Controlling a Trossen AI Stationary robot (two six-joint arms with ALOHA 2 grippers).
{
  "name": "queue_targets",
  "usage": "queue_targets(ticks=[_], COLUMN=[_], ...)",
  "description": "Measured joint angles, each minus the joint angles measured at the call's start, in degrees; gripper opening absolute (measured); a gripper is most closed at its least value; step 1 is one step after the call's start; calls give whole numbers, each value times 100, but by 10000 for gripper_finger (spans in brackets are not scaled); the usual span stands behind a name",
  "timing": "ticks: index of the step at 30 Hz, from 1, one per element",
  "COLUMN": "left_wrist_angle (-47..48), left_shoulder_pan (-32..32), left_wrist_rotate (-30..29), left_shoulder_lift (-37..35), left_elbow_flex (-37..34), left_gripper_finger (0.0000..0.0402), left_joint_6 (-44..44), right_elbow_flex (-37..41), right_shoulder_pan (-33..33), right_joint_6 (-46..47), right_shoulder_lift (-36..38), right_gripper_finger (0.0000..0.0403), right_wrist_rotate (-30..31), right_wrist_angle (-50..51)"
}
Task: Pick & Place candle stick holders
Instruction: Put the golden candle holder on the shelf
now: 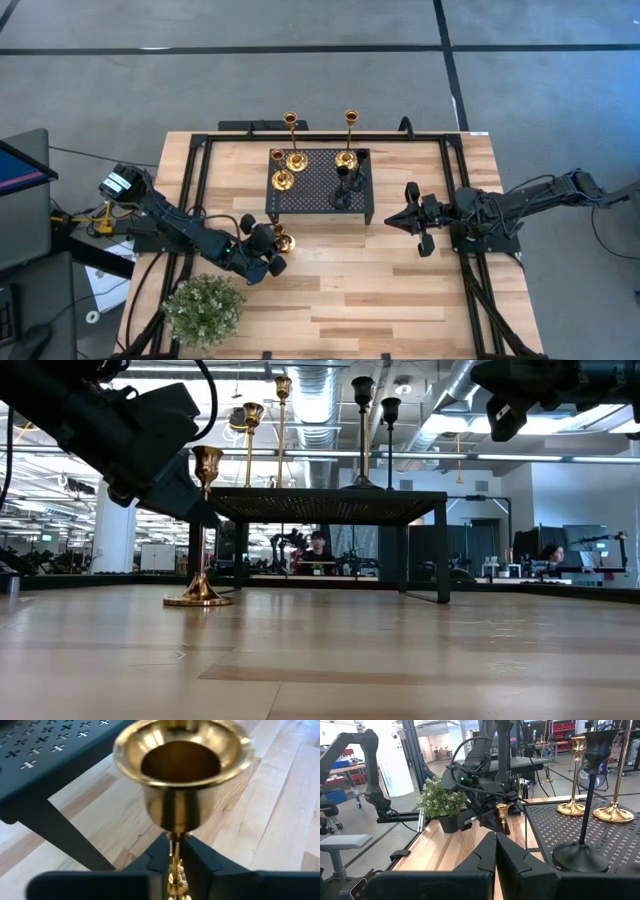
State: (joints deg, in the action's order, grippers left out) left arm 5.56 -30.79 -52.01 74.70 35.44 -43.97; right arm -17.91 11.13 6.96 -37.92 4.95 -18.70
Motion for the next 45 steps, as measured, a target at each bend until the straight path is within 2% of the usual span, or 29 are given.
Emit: queue_targets(ticks=[3,6,10,17,21,29,36,45], left_wrist_angle=[-21,-22,-138,-79,-145,42,1106,1178], left_shoulder_pan=[0,0,0,-120,-186,-92,516,1840], left_wrist_rotate=[-2,62,553,1461,1752,1792,1795,2413], left_shoulder_lift=[0,-12,-65,-418,-748,-1229,-1364,-1361], left_elbow_flex=[4,4,17,220,583,1447,2226,2496], left_gripper_finger=[23,17,26,15,15,15,15,16], left_joint_6=[7,11,2,48,429,1640,1933,2379], right_elbow_flex=[0,0,0,0,0,0,0,0], right_shoulder_pan=[1,1,-1,10,10,10,10,10], right_joint_6=[0,0,2,20,20,20,20,20], right_shoulder_lift=[-2,-1,-2,1,1,-2,-2,-2], right_gripper_finger=[0,0,0,0,0,0,0,0], right_wrist_rotate=[0,0,0,-26,-42,-44,-43,-44], right_wrist_angle=[0,7,15,33,50,55,59,57])
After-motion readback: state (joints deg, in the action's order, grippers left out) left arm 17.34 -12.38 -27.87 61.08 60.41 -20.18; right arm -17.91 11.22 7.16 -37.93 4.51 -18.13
